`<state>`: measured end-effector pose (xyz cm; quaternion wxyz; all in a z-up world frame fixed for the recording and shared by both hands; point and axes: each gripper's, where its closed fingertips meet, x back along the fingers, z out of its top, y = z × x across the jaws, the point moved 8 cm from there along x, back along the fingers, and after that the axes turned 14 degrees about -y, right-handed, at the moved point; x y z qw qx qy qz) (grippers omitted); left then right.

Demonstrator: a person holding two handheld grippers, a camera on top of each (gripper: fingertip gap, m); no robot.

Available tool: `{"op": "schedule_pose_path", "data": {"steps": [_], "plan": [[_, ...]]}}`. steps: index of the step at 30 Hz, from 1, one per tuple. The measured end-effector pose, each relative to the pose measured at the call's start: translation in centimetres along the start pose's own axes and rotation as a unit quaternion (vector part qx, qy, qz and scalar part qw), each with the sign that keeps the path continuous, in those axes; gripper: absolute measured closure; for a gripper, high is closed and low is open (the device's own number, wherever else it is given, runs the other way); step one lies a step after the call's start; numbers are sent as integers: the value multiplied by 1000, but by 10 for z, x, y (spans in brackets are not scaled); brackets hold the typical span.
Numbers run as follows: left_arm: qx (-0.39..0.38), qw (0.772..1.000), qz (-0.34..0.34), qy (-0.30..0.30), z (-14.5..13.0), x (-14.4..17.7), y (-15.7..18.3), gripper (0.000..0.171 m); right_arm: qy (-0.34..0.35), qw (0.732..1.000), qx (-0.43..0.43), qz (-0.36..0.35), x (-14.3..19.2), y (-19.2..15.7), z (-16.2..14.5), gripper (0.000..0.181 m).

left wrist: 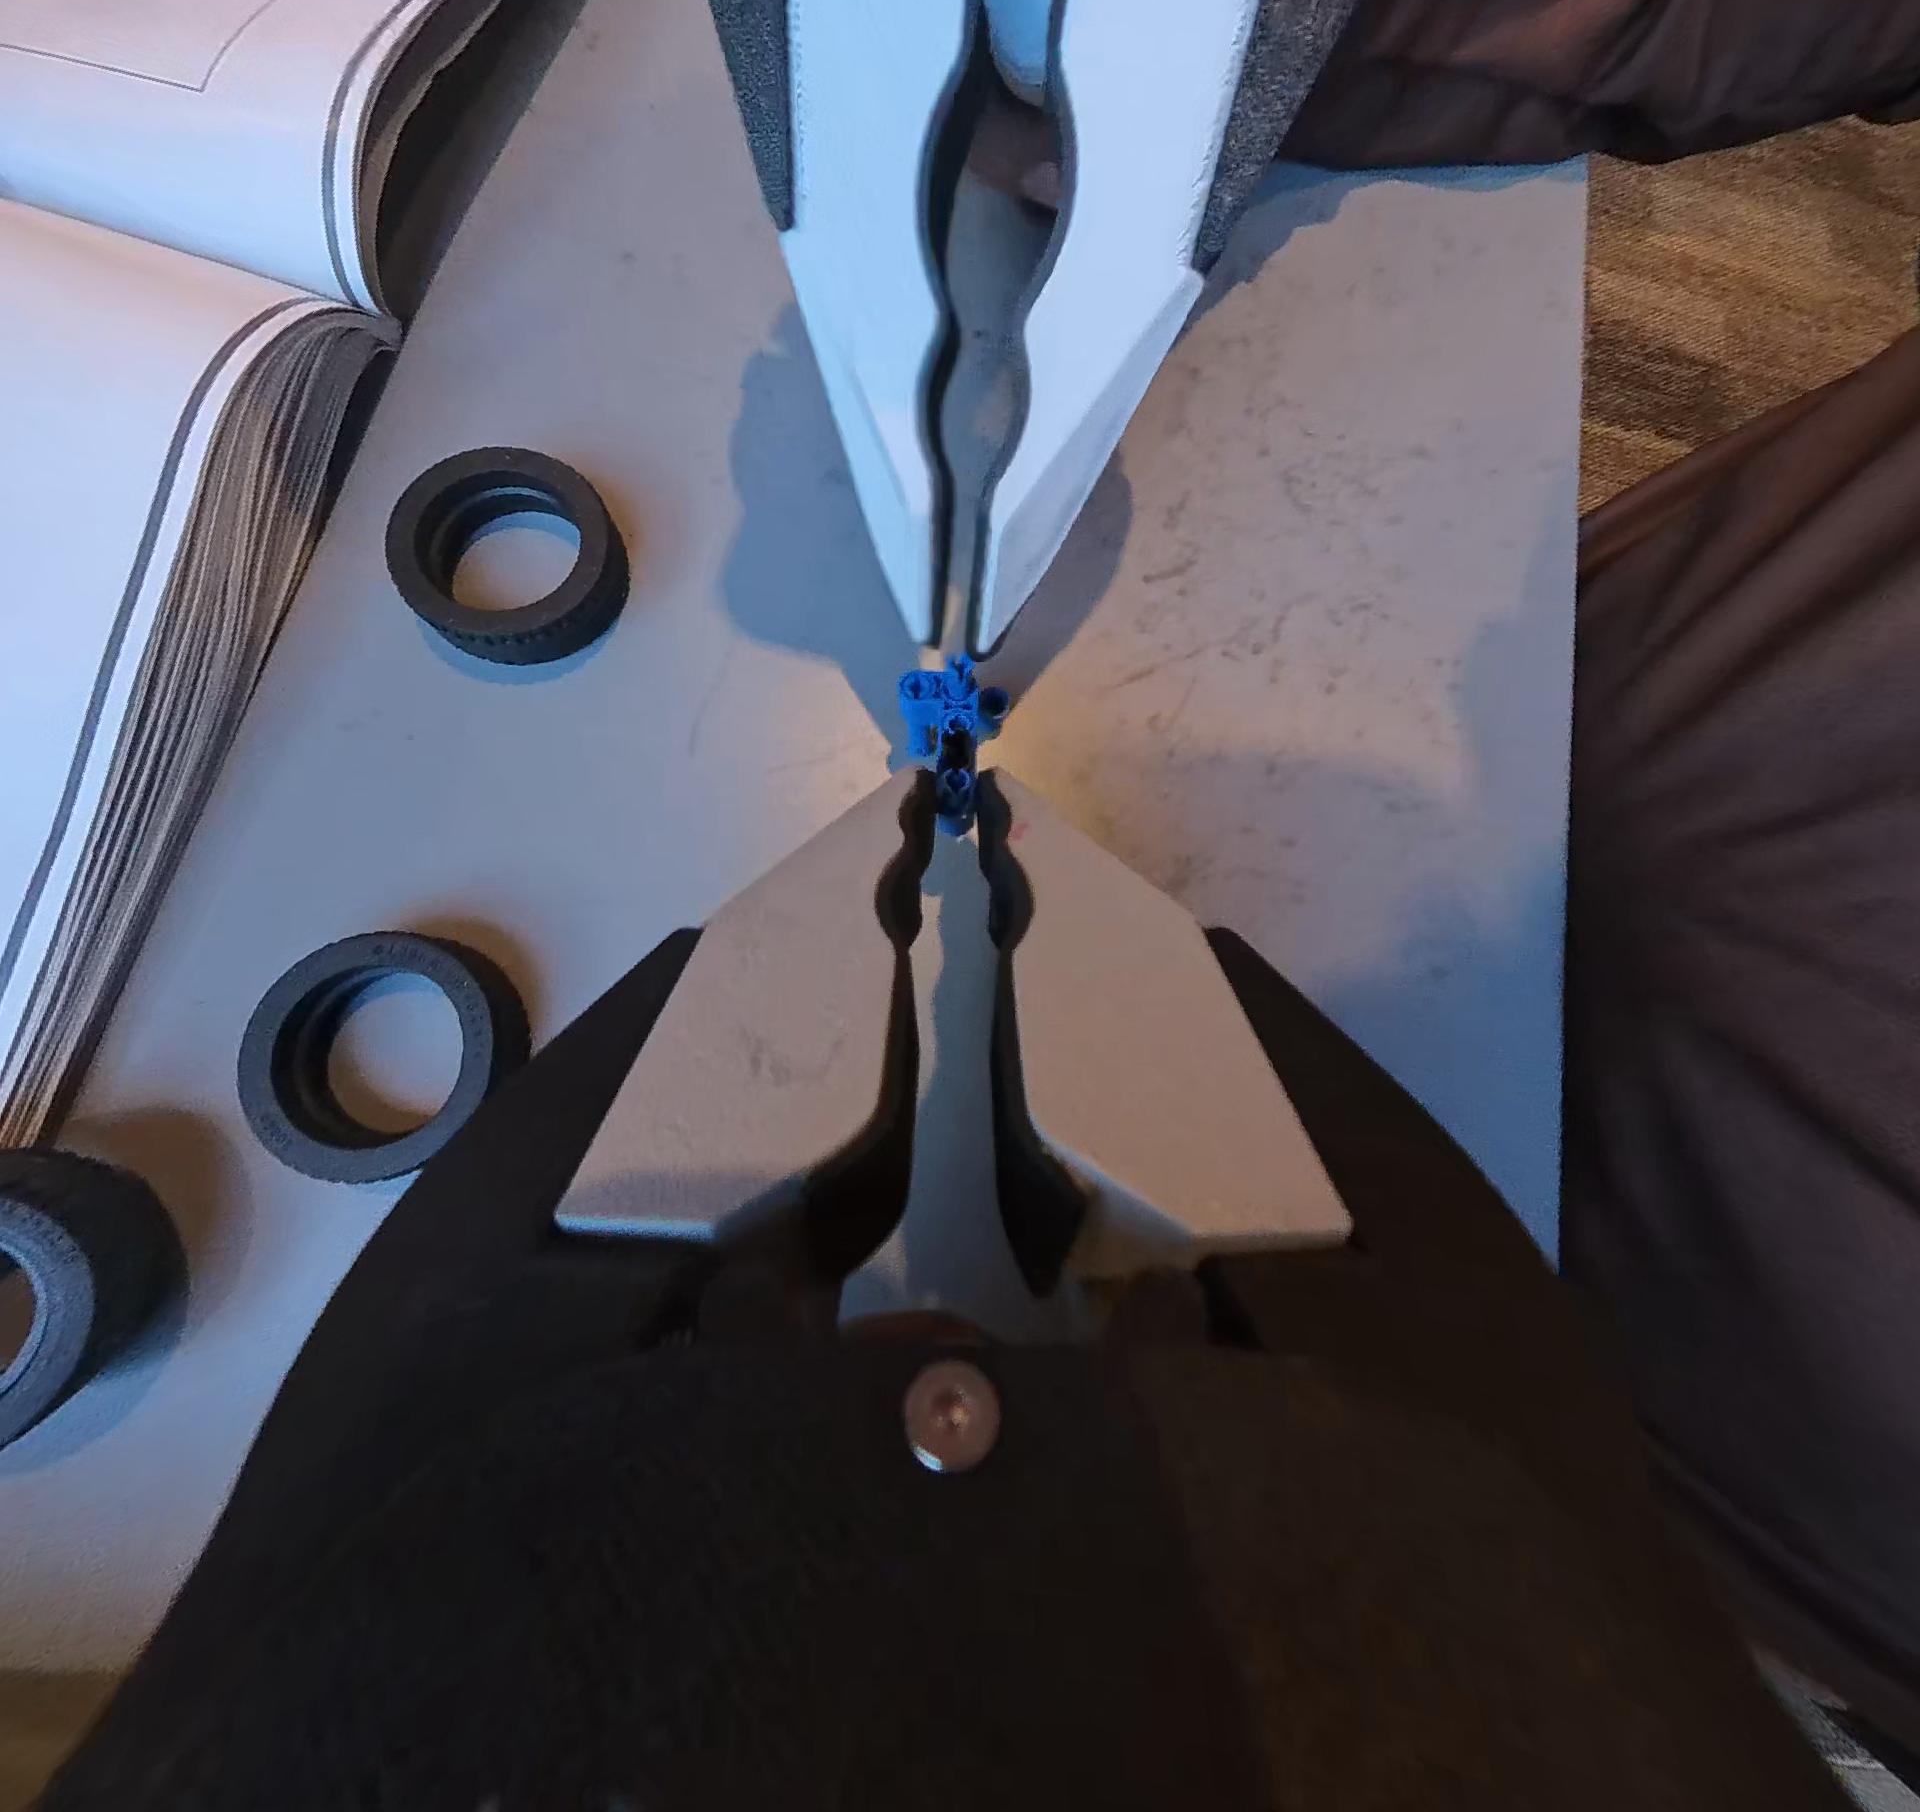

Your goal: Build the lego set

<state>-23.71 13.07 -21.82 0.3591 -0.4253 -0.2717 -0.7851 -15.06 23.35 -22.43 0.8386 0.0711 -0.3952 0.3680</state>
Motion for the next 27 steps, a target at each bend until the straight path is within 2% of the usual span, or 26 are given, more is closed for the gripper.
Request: {"op": "schedule_pose_path", "data": {"steps": [8, 11, 27], "plan": [[-6, 999, -22, 23, 4, -1, 2, 167, 8, 1000, 11, 0, 2, -2, 0, 168], [-9, 1000, -15, 17, 3, -5, 2, 167, -8, 999, 33, -17, -1, -5, 0, 176], [-14, 1000, -16, 21, 1, -7, 4, 167, -32, 997, 56, -46, -4, -13, 0, 176]]}}
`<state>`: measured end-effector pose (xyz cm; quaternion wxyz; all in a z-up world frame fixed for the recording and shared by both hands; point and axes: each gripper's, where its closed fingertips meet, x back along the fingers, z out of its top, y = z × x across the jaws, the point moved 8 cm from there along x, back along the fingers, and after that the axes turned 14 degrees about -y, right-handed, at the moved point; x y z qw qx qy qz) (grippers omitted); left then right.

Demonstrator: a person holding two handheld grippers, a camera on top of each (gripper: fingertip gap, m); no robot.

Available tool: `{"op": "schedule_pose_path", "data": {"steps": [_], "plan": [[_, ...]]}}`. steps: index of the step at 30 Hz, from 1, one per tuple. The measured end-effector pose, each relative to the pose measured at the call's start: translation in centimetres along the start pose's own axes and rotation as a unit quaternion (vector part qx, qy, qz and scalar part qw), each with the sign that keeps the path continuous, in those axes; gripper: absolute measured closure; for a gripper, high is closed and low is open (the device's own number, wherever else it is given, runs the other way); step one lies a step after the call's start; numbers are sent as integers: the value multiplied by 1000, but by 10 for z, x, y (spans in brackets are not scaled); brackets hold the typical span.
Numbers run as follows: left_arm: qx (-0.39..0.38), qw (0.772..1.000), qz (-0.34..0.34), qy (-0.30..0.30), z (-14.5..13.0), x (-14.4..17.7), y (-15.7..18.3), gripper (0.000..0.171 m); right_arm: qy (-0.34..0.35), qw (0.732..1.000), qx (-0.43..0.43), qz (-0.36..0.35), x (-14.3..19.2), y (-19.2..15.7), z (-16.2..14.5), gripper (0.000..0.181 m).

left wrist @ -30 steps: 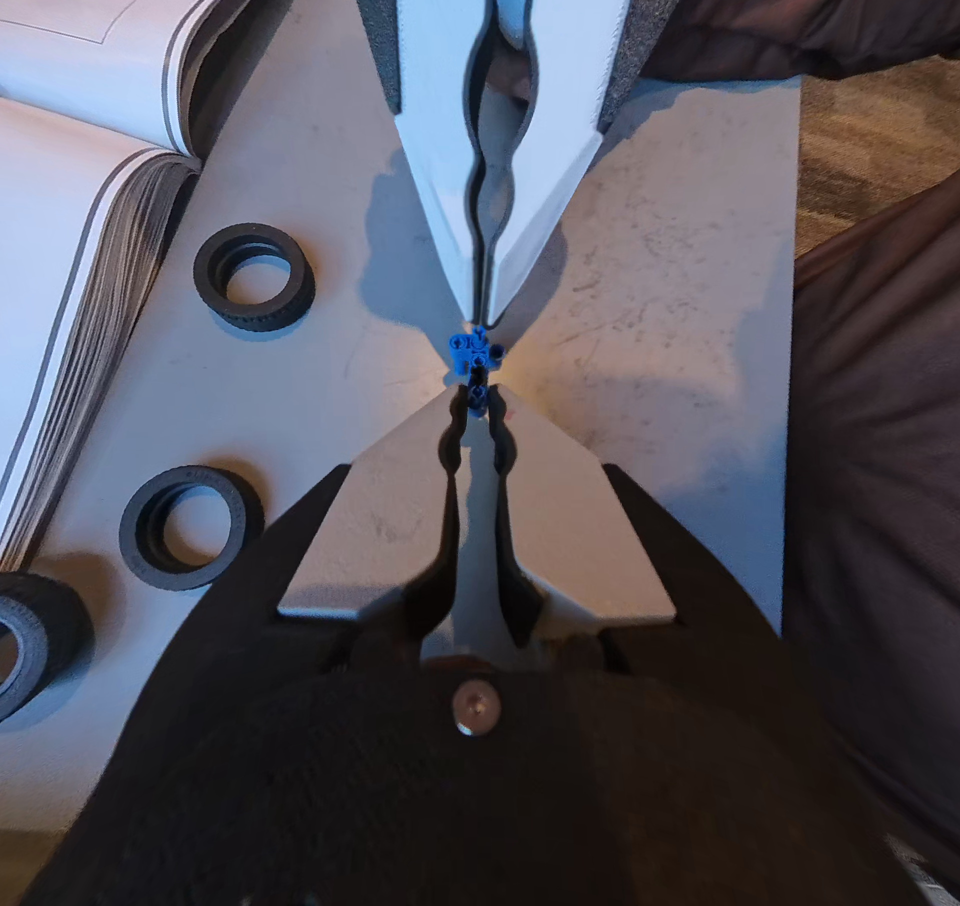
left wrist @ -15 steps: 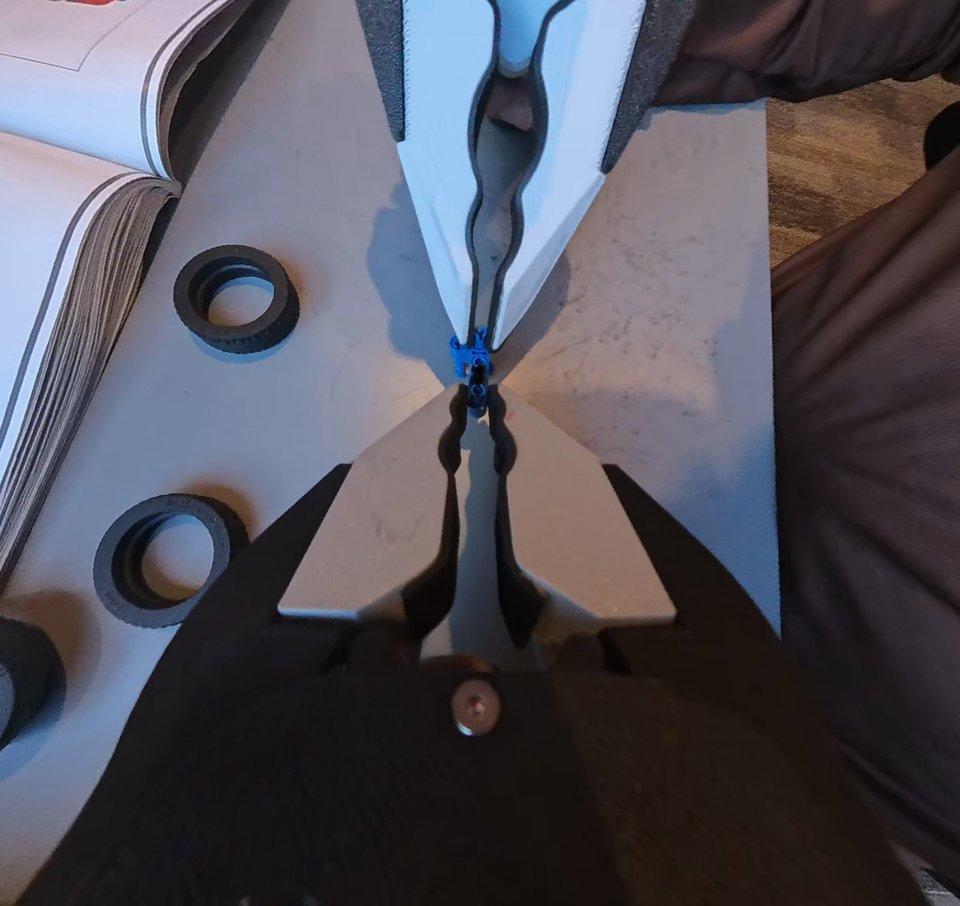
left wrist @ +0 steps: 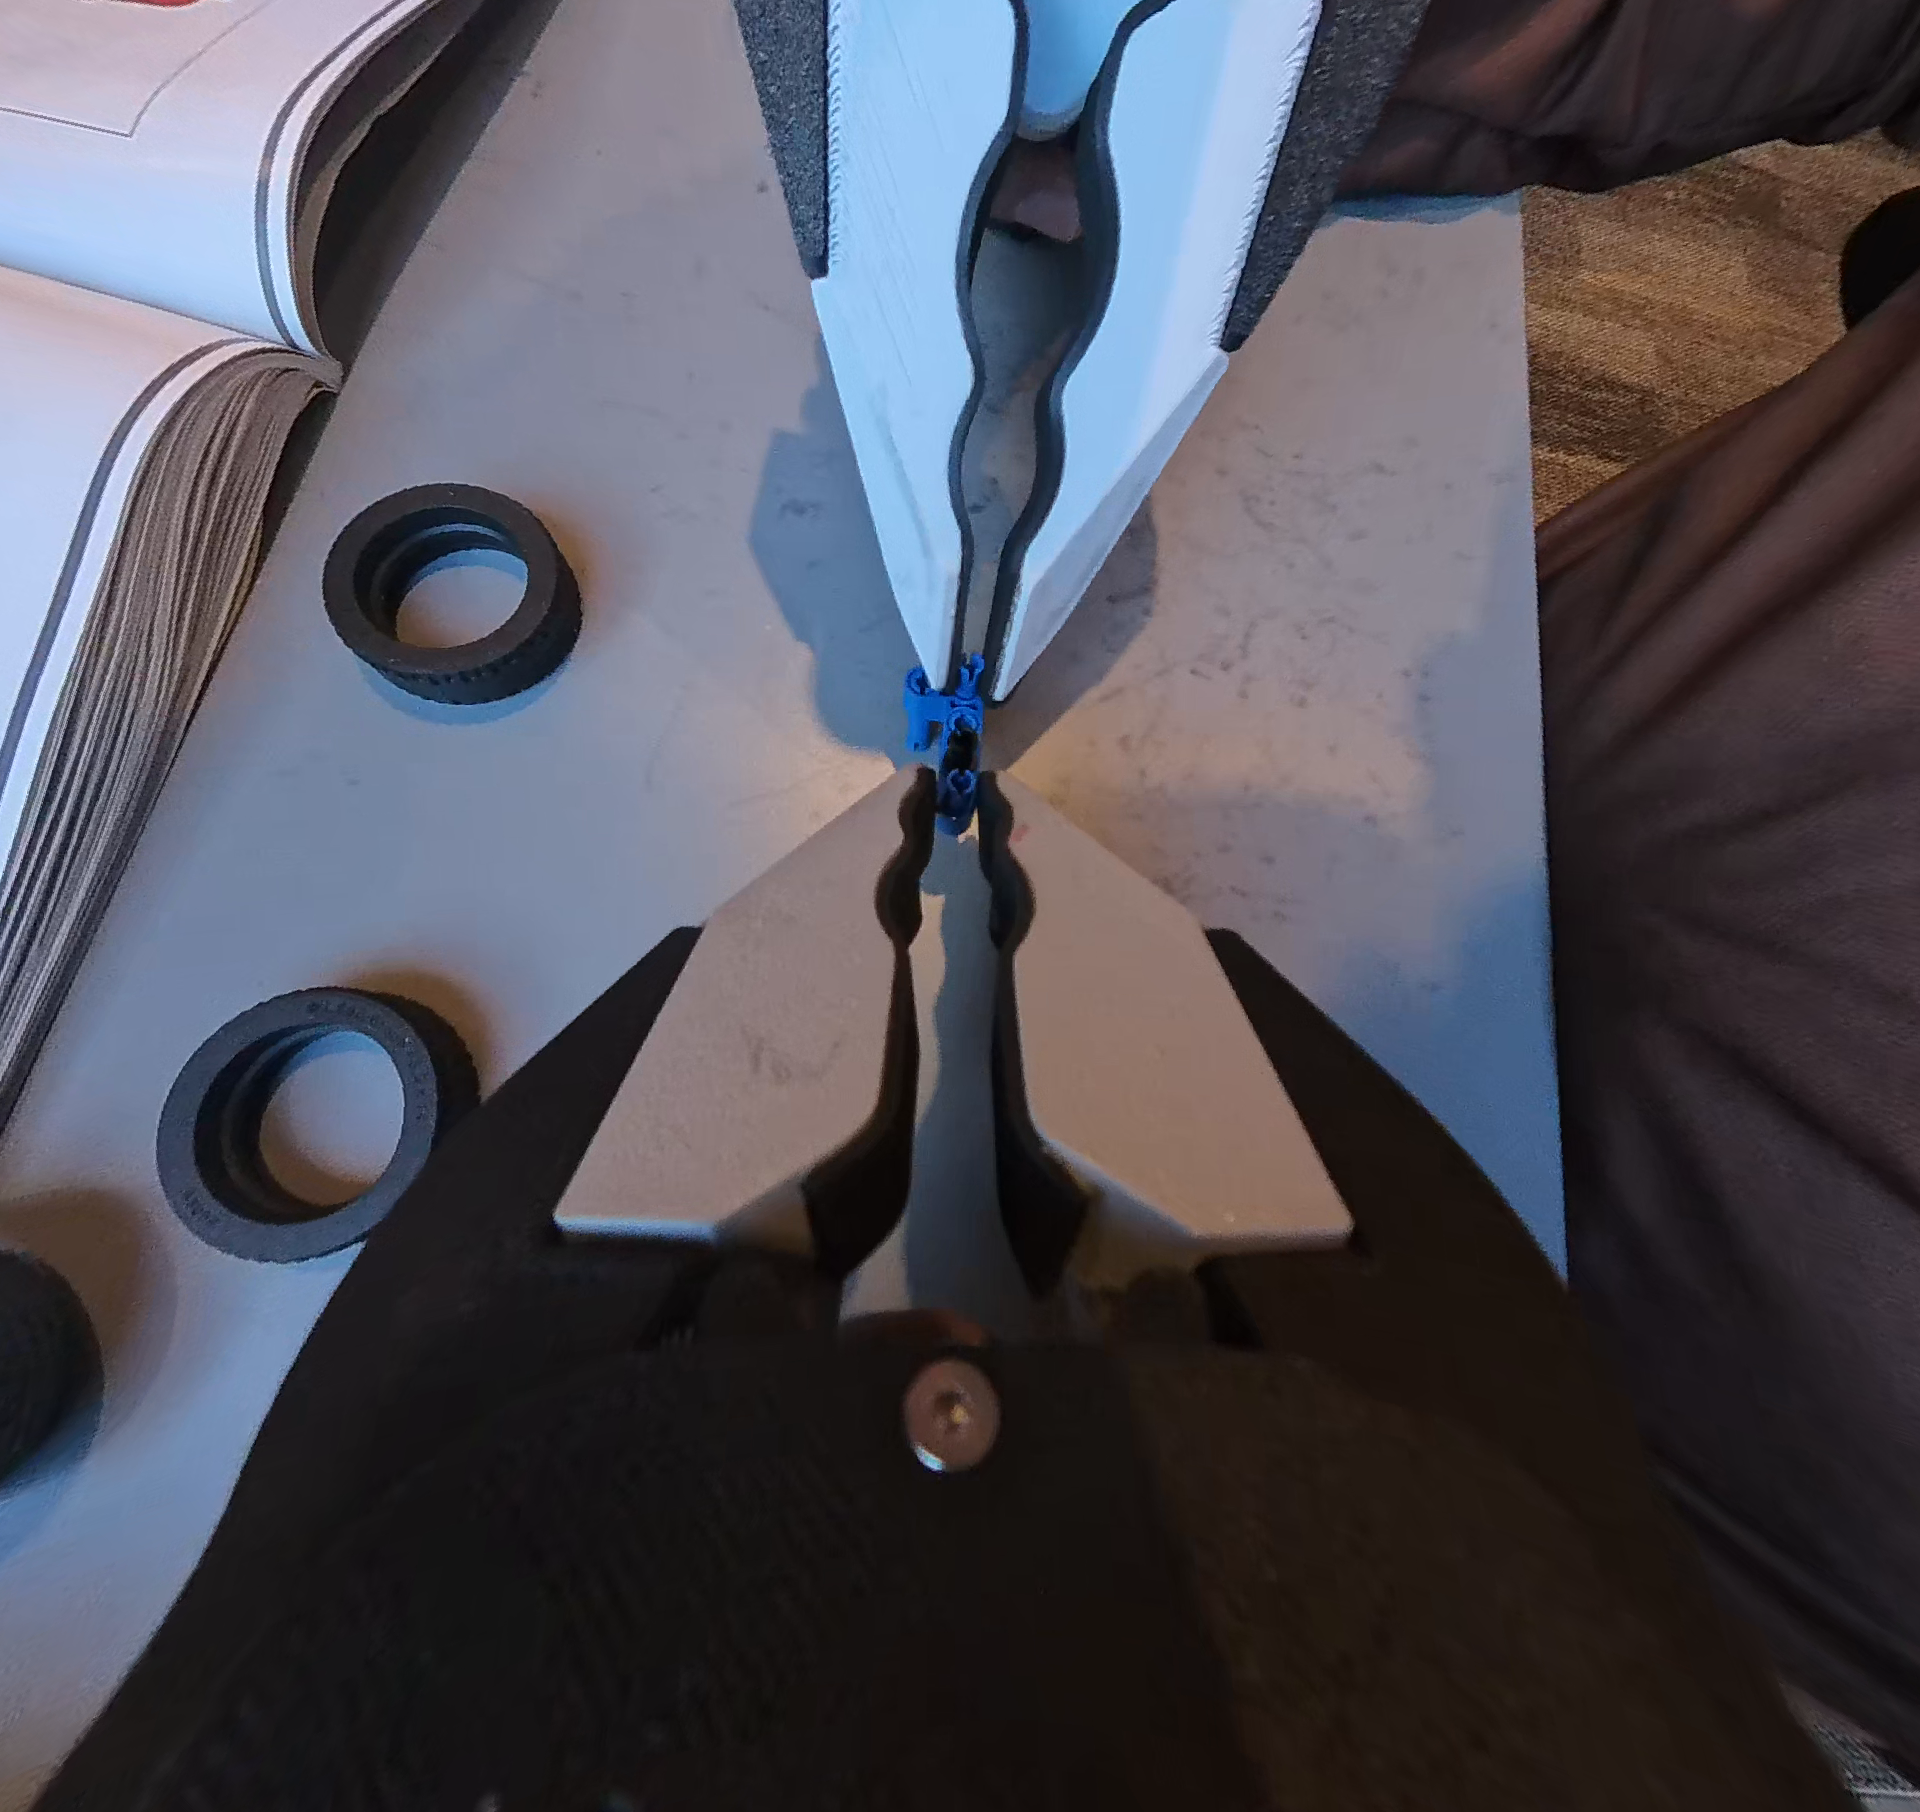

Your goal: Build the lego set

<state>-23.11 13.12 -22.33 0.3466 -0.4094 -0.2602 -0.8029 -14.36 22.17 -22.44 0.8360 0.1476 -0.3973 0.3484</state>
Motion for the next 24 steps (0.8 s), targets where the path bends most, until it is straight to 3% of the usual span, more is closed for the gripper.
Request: {"op": "schedule_pose_path", "data": {"steps": [24], "plan": [[-4, 1000, -2, 2, -1, -2, 0, 167, -6, 1000, -11, 5, 0, 0, 0, 176]]}}
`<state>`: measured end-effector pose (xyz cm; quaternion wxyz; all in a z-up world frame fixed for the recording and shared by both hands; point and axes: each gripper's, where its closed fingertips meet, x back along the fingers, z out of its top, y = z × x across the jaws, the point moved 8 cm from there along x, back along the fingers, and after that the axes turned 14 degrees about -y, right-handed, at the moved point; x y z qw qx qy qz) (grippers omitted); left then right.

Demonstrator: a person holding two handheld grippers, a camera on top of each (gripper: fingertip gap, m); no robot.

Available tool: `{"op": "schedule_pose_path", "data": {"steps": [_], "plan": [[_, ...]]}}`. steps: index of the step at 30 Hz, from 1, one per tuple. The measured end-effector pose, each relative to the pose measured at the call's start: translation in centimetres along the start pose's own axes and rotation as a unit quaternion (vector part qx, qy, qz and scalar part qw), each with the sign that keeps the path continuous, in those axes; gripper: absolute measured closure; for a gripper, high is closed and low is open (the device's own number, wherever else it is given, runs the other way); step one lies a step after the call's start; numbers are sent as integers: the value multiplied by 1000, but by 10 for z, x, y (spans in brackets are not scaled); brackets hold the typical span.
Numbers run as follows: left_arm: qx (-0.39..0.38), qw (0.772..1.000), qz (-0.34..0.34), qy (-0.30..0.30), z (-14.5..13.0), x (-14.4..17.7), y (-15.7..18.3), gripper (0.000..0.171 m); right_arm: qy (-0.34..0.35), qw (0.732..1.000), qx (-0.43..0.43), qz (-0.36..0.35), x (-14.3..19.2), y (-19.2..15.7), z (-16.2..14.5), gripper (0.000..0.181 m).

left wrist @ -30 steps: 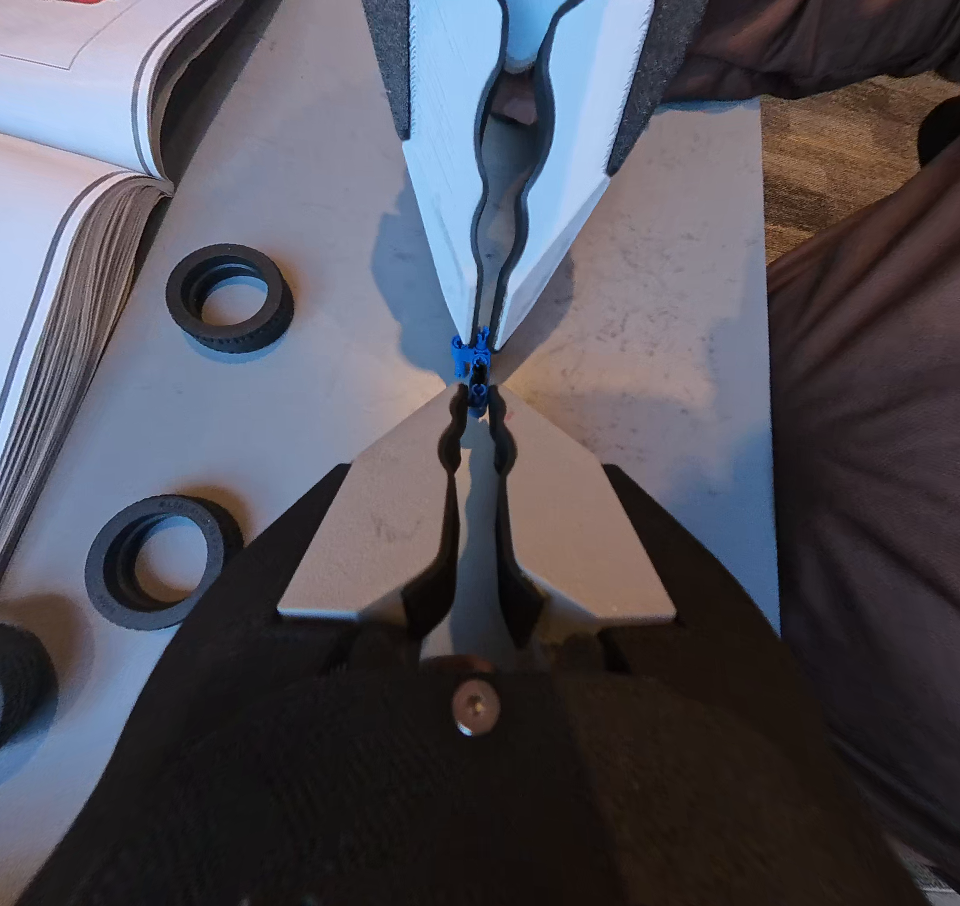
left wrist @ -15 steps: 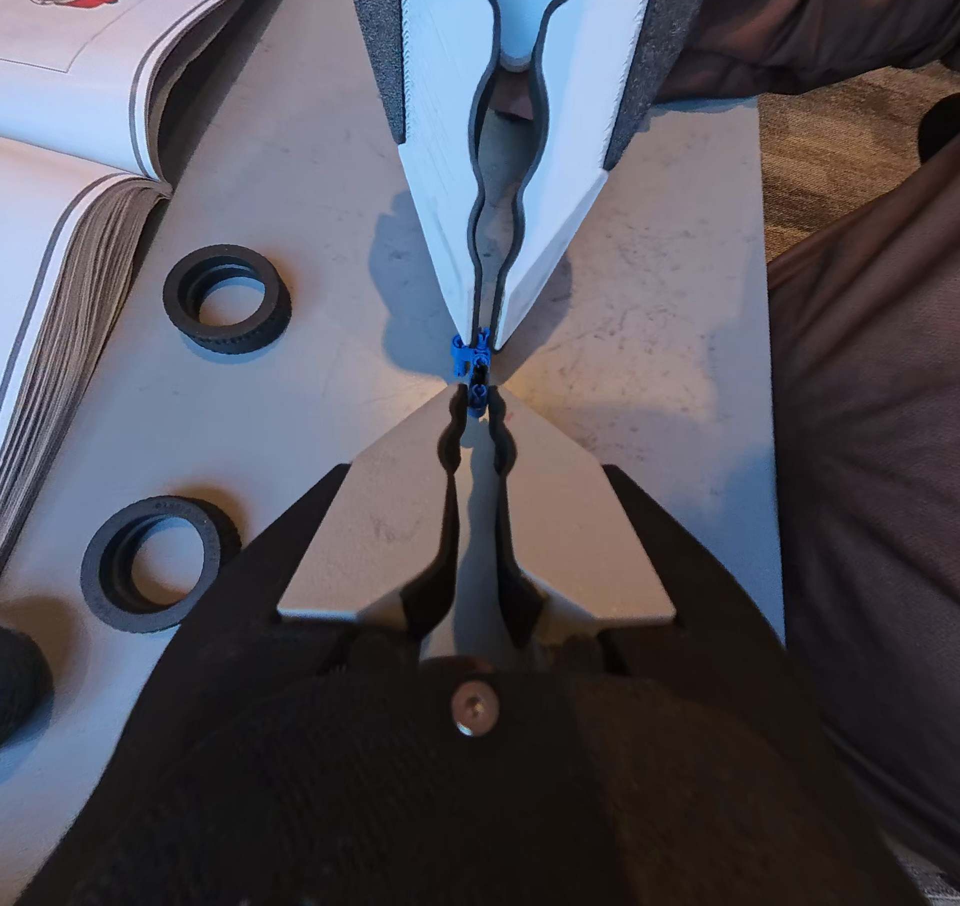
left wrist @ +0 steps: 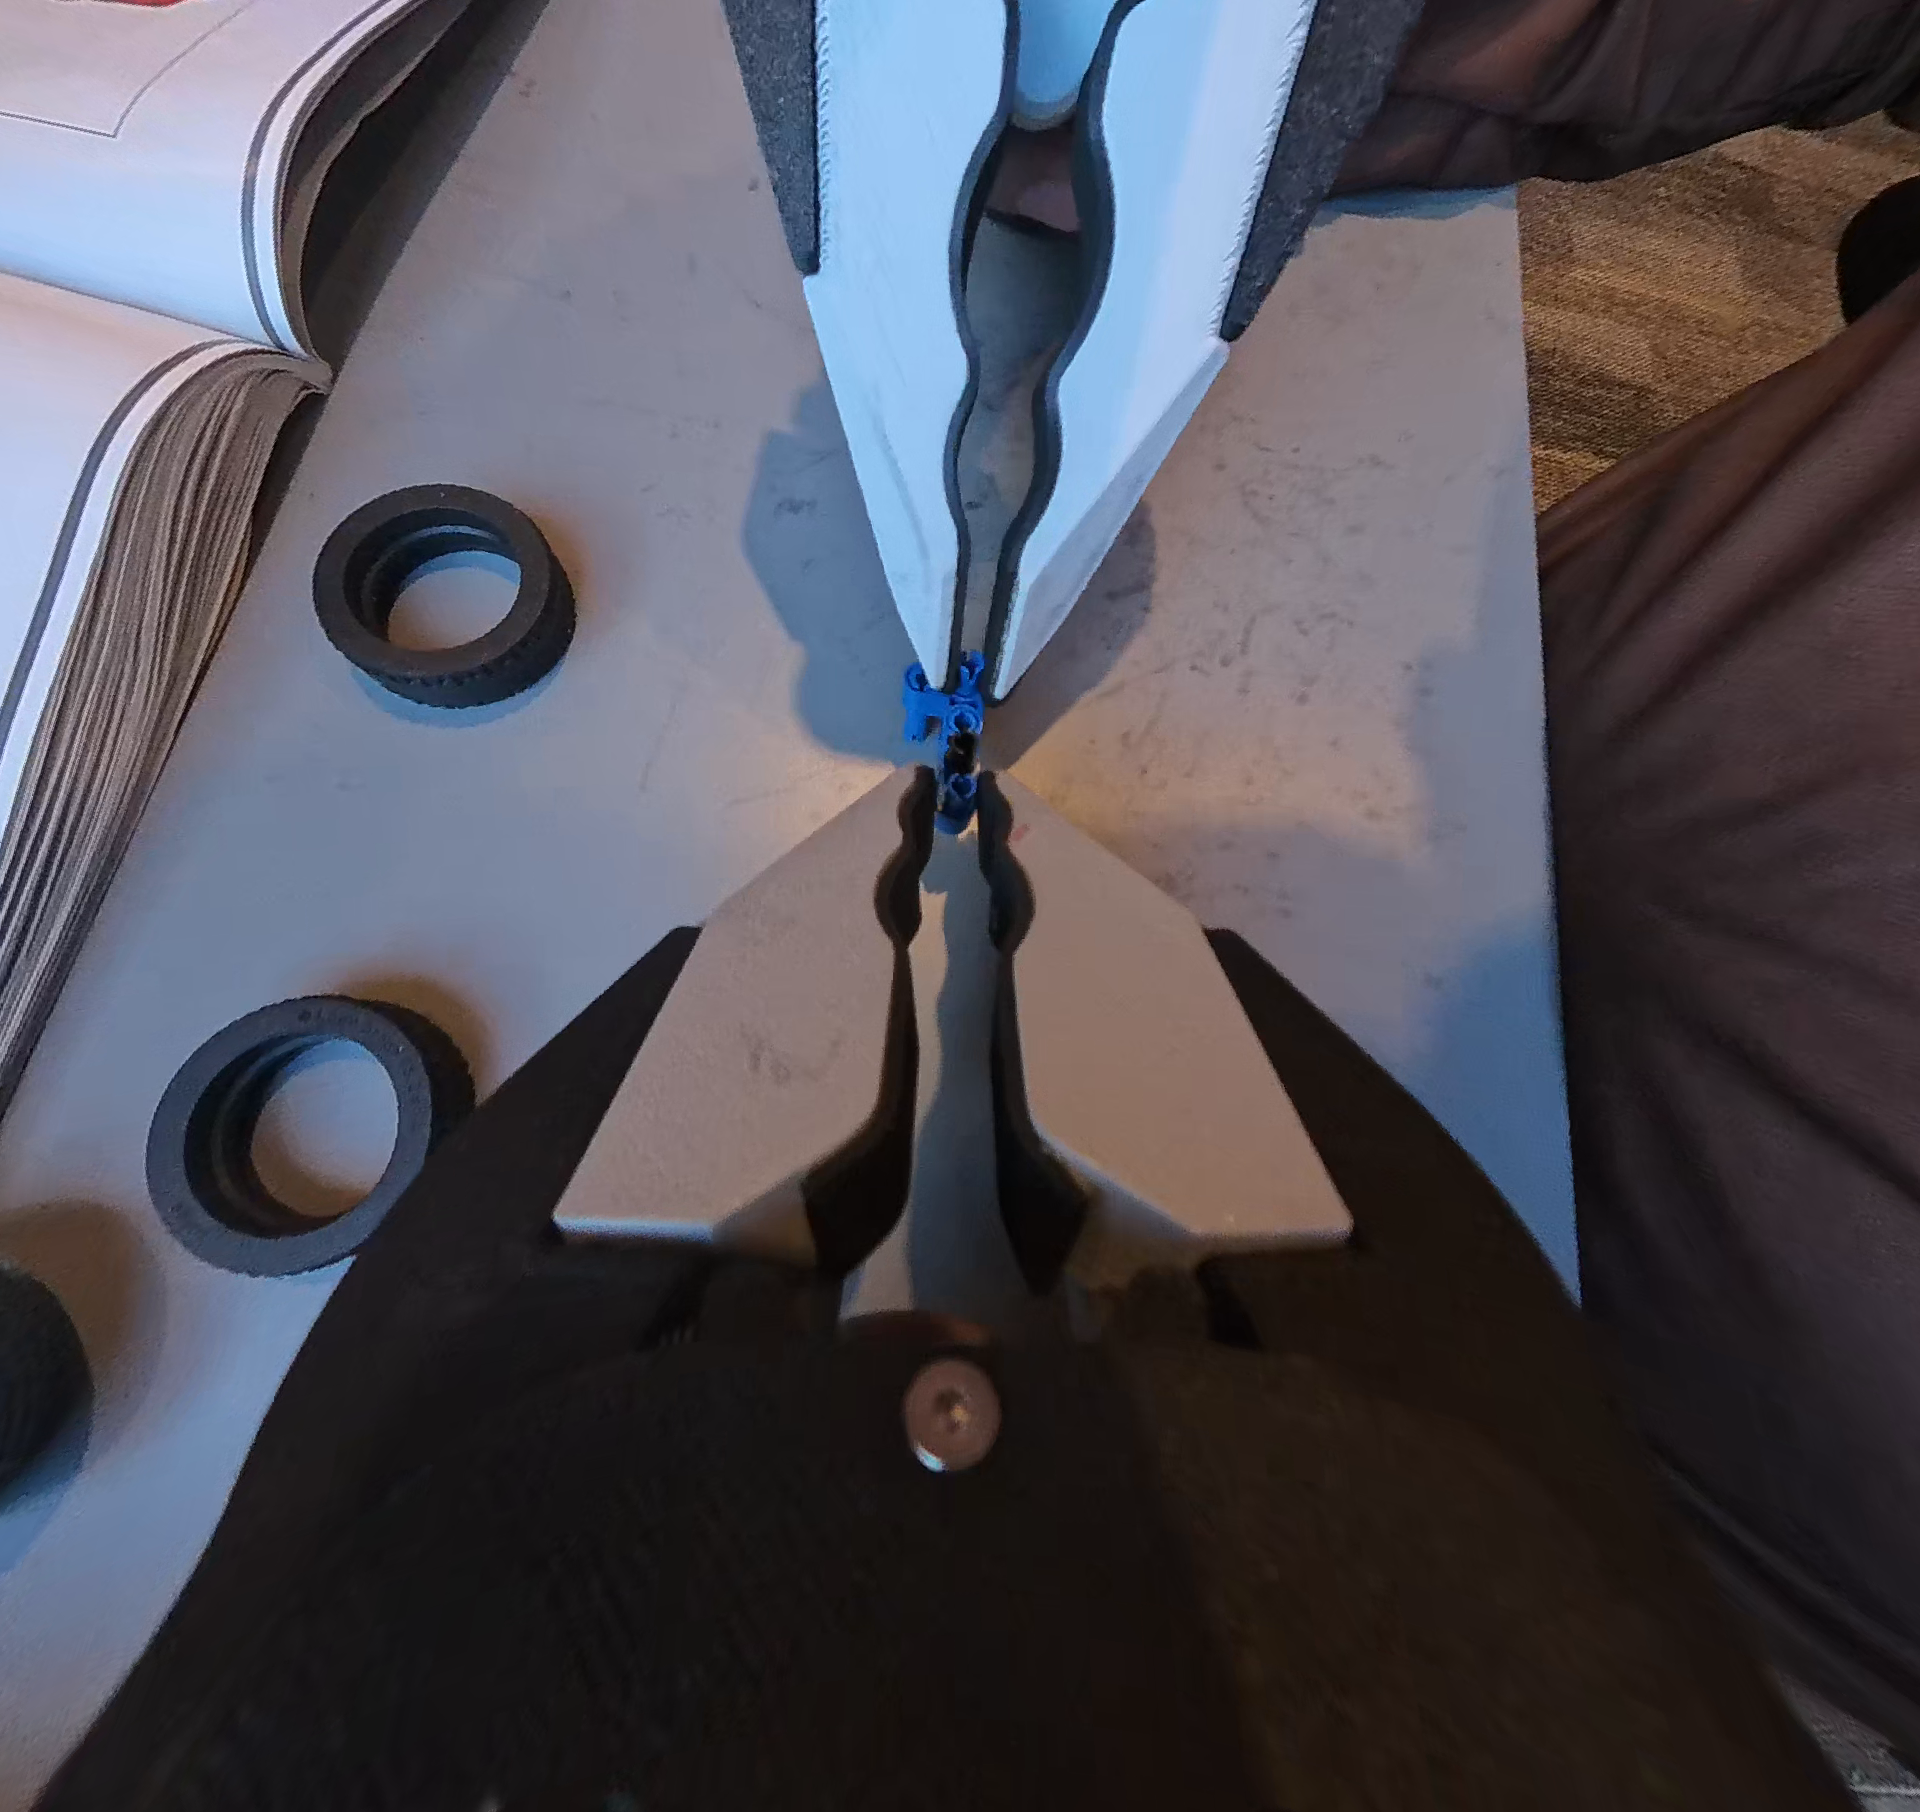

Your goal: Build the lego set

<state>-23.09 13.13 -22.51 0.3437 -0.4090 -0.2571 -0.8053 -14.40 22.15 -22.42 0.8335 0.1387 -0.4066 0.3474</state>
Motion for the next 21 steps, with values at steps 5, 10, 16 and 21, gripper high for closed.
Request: {"op": "schedule_pose_path", "data": {"steps": [5, 10, 16, 21], "plan": [[-2, 1000, 2, -1, -1, 0, 0, 167, -1, 1000, 3, -2, 0, 0, 0, 176], [-1, 1000, 6, -2, -2, 1, -1, 167, -8, 1000, 1, -2, -1, 1, 3, 176], [0, 1000, 3, -1, -2, 2, 0, 167, -11, 1000, 1, 1, -1, 0, 3, 177], [-1, 1000, 3, -2, -2, 1, 1, 167, -9, 1000, 6, -3, -1, -1, 3, 177]]}}
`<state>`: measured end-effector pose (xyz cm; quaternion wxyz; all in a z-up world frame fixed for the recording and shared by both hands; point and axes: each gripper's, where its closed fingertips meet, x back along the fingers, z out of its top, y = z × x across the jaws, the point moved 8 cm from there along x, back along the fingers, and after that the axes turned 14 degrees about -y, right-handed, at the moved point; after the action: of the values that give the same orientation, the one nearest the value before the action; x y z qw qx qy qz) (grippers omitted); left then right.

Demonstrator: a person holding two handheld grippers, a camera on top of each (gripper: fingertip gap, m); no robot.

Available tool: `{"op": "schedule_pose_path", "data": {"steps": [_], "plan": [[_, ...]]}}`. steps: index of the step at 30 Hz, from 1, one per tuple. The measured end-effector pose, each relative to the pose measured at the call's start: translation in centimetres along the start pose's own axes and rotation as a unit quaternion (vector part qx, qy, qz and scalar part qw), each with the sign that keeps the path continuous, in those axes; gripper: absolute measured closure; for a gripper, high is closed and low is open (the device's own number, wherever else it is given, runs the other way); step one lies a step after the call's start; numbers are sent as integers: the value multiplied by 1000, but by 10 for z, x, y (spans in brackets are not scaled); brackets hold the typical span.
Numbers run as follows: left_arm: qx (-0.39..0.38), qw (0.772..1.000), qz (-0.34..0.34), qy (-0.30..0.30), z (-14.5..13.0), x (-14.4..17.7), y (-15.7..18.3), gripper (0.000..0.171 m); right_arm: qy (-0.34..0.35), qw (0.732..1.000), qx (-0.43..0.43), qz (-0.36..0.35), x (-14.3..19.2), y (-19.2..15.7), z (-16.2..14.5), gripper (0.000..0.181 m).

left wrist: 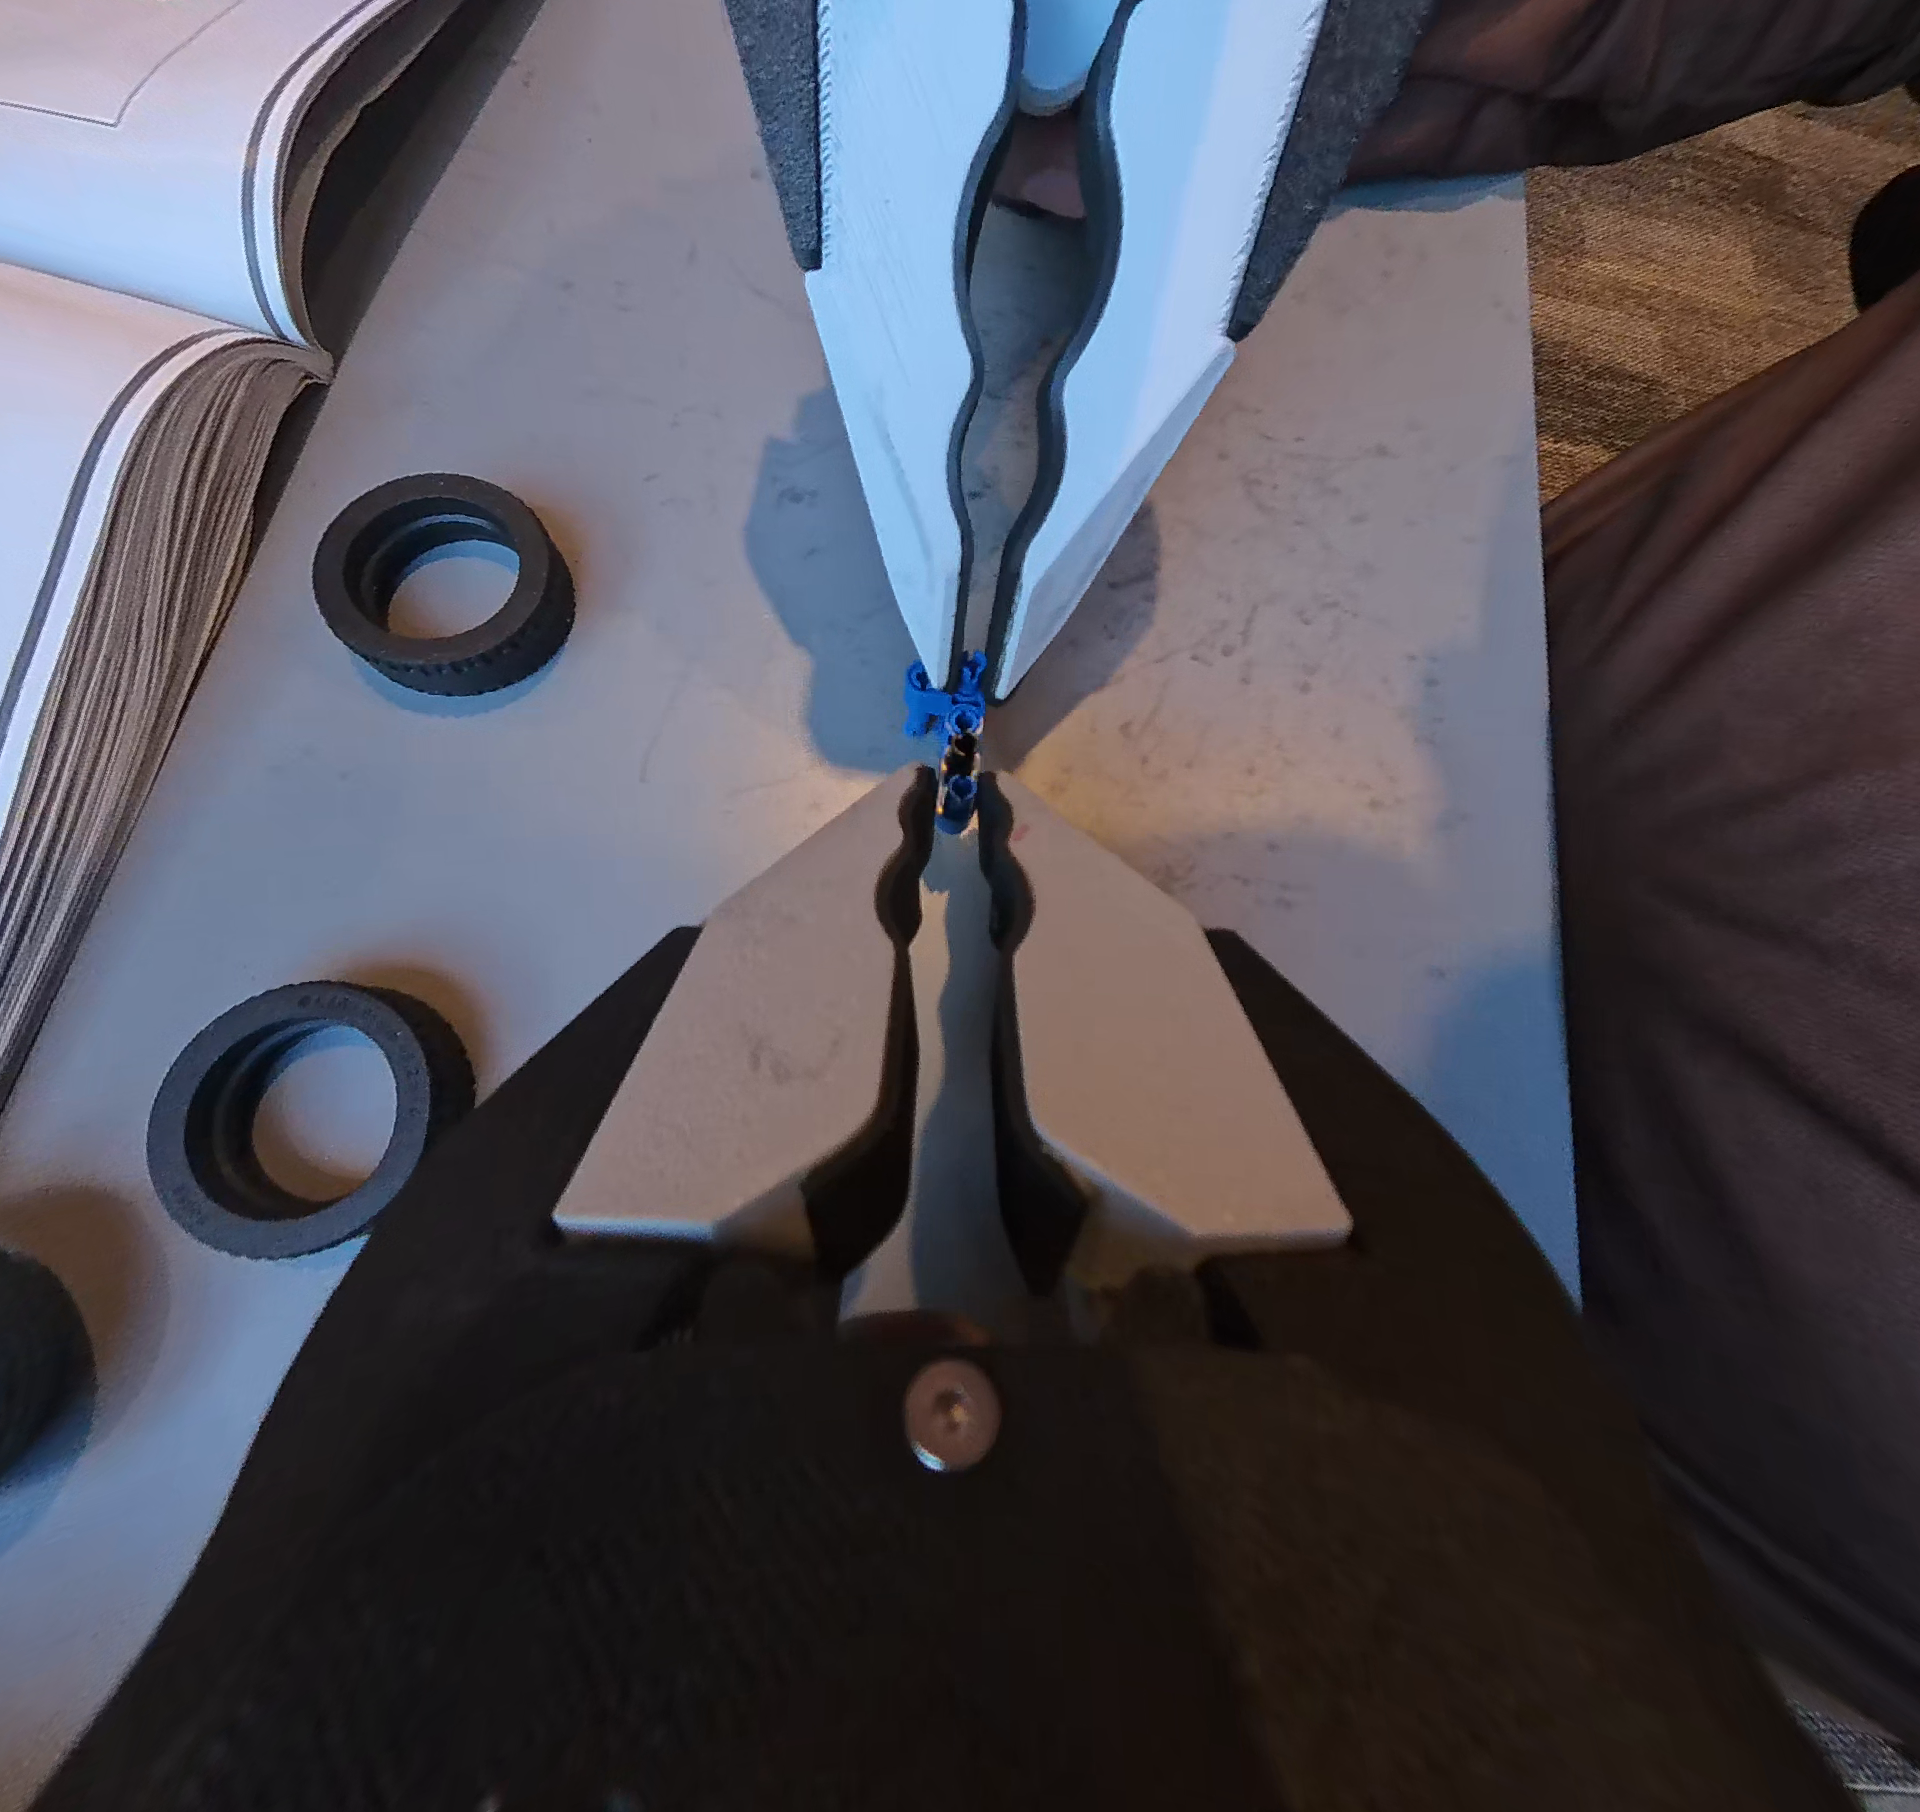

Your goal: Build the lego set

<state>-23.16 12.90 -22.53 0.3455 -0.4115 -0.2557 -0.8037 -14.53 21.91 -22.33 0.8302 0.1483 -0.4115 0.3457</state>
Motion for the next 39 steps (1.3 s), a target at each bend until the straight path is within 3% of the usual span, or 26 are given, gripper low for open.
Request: {"op": "schedule_pose_path", "data": {"steps": [24, 30, 39], "plan": [[15, 1000, -4, 7, 2, -5, 0, 161, 28, 998, -48, 41, -2, 3, -4, 176], [-8, 1000, -1, 10, 5, -6, 3, 167, 28, 997, -45, 49, -1, 3, -4, 176], [-33, 999, -12, -30, 6, -5, -1, 167, 64, 992, -91, 51, 19, 18, -22, 175]]}}
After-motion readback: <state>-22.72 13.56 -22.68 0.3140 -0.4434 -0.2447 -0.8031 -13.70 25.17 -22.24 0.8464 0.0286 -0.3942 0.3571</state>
